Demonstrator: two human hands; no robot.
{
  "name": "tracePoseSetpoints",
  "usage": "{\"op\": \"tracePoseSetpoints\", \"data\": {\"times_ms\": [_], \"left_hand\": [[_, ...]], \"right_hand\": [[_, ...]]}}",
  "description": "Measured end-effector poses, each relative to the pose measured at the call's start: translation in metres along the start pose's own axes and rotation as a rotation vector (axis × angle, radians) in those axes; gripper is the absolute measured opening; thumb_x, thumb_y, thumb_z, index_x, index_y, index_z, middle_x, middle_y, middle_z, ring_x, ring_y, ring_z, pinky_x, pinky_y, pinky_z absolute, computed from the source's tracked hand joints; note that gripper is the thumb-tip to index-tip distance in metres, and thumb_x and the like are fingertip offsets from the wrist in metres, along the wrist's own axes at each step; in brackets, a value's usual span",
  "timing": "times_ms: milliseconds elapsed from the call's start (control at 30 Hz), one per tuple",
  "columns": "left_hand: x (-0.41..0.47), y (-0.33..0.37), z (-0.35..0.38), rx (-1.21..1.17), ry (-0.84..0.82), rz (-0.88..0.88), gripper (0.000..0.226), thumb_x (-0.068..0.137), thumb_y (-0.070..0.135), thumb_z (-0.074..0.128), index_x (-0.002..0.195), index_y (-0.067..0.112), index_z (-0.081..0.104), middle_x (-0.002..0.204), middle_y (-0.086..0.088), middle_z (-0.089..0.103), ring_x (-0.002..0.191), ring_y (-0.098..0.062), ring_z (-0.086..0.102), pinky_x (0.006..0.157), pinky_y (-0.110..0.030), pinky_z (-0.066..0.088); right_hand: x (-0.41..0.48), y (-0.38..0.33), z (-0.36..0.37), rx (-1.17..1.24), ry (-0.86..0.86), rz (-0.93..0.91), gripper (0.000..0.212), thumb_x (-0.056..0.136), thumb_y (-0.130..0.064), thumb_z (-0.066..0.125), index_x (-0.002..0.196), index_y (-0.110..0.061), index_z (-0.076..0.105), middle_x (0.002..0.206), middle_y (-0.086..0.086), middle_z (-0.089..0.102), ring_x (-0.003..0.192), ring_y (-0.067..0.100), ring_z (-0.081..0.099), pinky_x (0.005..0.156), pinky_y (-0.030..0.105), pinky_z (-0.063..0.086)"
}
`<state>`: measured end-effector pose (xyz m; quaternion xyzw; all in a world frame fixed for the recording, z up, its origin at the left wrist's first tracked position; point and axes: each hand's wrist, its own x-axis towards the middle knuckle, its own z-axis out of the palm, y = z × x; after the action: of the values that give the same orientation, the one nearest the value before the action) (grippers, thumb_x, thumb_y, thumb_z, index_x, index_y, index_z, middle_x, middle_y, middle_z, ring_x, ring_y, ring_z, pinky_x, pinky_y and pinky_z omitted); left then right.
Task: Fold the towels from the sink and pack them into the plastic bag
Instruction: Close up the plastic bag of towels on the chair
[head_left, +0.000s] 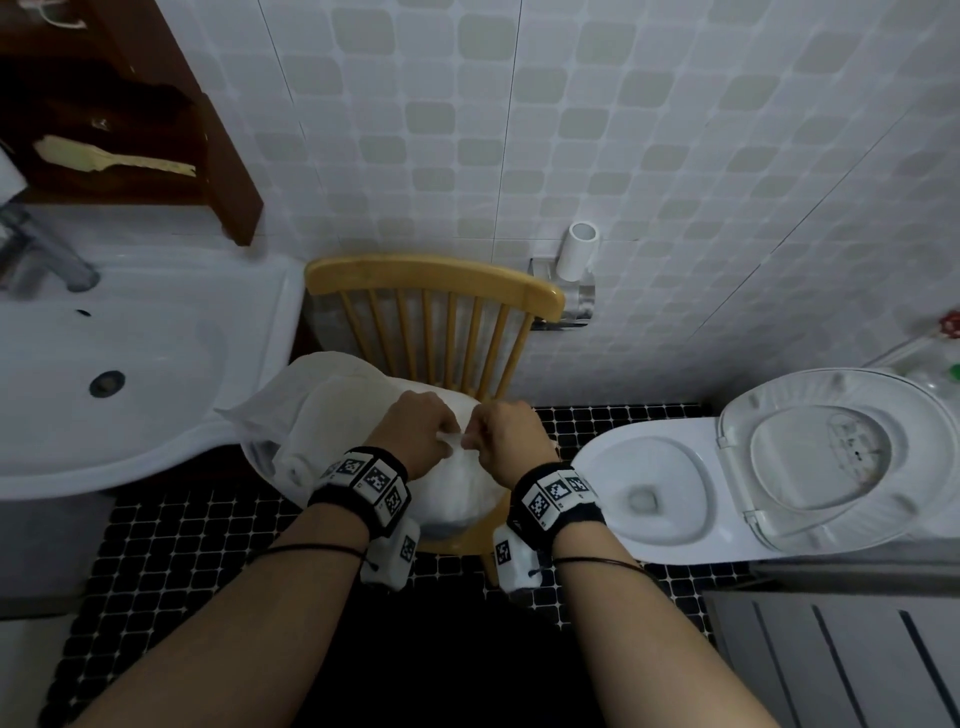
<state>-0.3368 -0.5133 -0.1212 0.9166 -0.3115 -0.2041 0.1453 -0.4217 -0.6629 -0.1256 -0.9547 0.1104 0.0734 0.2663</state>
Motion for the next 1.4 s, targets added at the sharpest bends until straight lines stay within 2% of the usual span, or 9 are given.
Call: {"op": "tracePoseSetpoints", "data": {"times_ms": [167, 333, 467, 733, 933, 1167, 1233, 1333, 1400], "left_hand": [[-0.004, -0.004, 0.002, -0.057, 0.057, -0.043, 0.026, 0.09, 0.027, 0.082, 0.112, 0.013, 0.081, 0.114, -0.004, 0.075, 0.11, -0.022, 0.066, 0.097, -0.031, 0.048], [-0.008, -0.007, 0.0, -0.04, 0.048, -0.068, 0.014, 0.095, 0.026, 0.076, 0.092, 0.014, 0.083, 0.092, -0.006, 0.075, 0.092, -0.023, 0.068, 0.083, -0.031, 0.05], [-0.013, 0.0, -0.006, -0.018, 0.039, -0.087, 0.011, 0.095, 0.028, 0.076, 0.091, 0.02, 0.083, 0.085, -0.002, 0.074, 0.082, -0.021, 0.068, 0.077, -0.033, 0.055], [-0.022, -0.002, -0.007, 0.231, 0.086, -0.045, 0.013, 0.099, 0.025, 0.065, 0.098, 0.03, 0.077, 0.1, 0.001, 0.071, 0.093, -0.026, 0.068, 0.08, -0.038, 0.054], [-0.006, -0.014, -0.003, 0.049, 0.03, -0.004, 0.049, 0.094, 0.047, 0.075, 0.056, 0.022, 0.056, 0.061, 0.001, 0.057, 0.062, -0.023, 0.057, 0.053, -0.031, 0.035], [-0.008, -0.025, -0.011, -0.106, -0.043, 0.023, 0.009, 0.085, 0.024, 0.085, 0.084, 0.018, 0.079, 0.083, 0.0, 0.07, 0.082, -0.023, 0.068, 0.076, -0.037, 0.058], [-0.012, -0.023, -0.015, -0.032, -0.02, 0.023, 0.021, 0.083, 0.032, 0.087, 0.1, 0.024, 0.078, 0.101, 0.006, 0.071, 0.098, -0.022, 0.068, 0.083, -0.035, 0.056], [-0.017, -0.026, -0.017, 0.134, -0.045, 0.013, 0.042, 0.085, 0.045, 0.085, 0.123, 0.033, 0.073, 0.124, 0.009, 0.069, 0.118, -0.019, 0.064, 0.093, -0.035, 0.051], [-0.017, -0.027, -0.017, 0.145, -0.08, -0.016, 0.03, 0.09, 0.045, 0.079, 0.118, 0.034, 0.076, 0.119, 0.006, 0.072, 0.114, -0.021, 0.067, 0.087, -0.034, 0.051]], "right_hand": [[0.001, 0.002, 0.001, 0.057, 0.024, 0.045, 0.024, 0.09, -0.011, 0.072, 0.071, -0.024, 0.064, 0.082, -0.004, 0.068, 0.081, 0.015, 0.063, 0.078, 0.042, 0.061], [-0.003, -0.006, 0.011, -0.036, 0.003, -0.028, 0.011, 0.095, -0.025, 0.073, 0.104, -0.02, 0.076, 0.1, 0.003, 0.068, 0.095, 0.021, 0.061, 0.082, 0.035, 0.054], [-0.004, -0.016, 0.012, -0.152, 0.049, 0.0, 0.01, 0.098, -0.013, 0.066, 0.097, -0.016, 0.076, 0.088, 0.001, 0.065, 0.089, 0.025, 0.064, 0.075, 0.032, 0.046], [-0.008, -0.032, 0.008, -0.11, -0.006, 0.113, 0.015, 0.089, -0.008, 0.071, 0.092, -0.021, 0.077, 0.084, -0.001, 0.062, 0.08, 0.023, 0.06, 0.078, 0.036, 0.058], [-0.015, -0.033, 0.016, -0.146, 0.093, 0.077, 0.016, 0.097, -0.018, 0.066, 0.106, -0.023, 0.079, 0.096, 0.007, 0.075, 0.092, 0.029, 0.069, 0.082, 0.04, 0.056], [-0.014, -0.043, 0.017, -0.218, 0.098, 0.053, 0.013, 0.094, -0.016, 0.064, 0.101, -0.021, 0.074, 0.094, 0.005, 0.072, 0.09, 0.029, 0.068, 0.073, 0.034, 0.043], [-0.014, -0.044, 0.016, -0.221, 0.1, 0.076, 0.012, 0.088, -0.014, 0.063, 0.093, -0.023, 0.07, 0.09, 0.001, 0.071, 0.087, 0.027, 0.067, 0.073, 0.033, 0.036], [-0.015, -0.041, 0.016, -0.171, 0.084, 0.125, 0.018, 0.082, -0.01, 0.063, 0.082, -0.028, 0.063, 0.078, -0.007, 0.065, 0.083, 0.026, 0.067, 0.08, 0.035, 0.046], [-0.014, -0.037, 0.015, -0.16, 0.075, 0.117, 0.018, 0.082, -0.009, 0.063, 0.081, -0.028, 0.063, 0.071, -0.011, 0.055, 0.08, 0.025, 0.066, 0.084, 0.038, 0.051]]}}
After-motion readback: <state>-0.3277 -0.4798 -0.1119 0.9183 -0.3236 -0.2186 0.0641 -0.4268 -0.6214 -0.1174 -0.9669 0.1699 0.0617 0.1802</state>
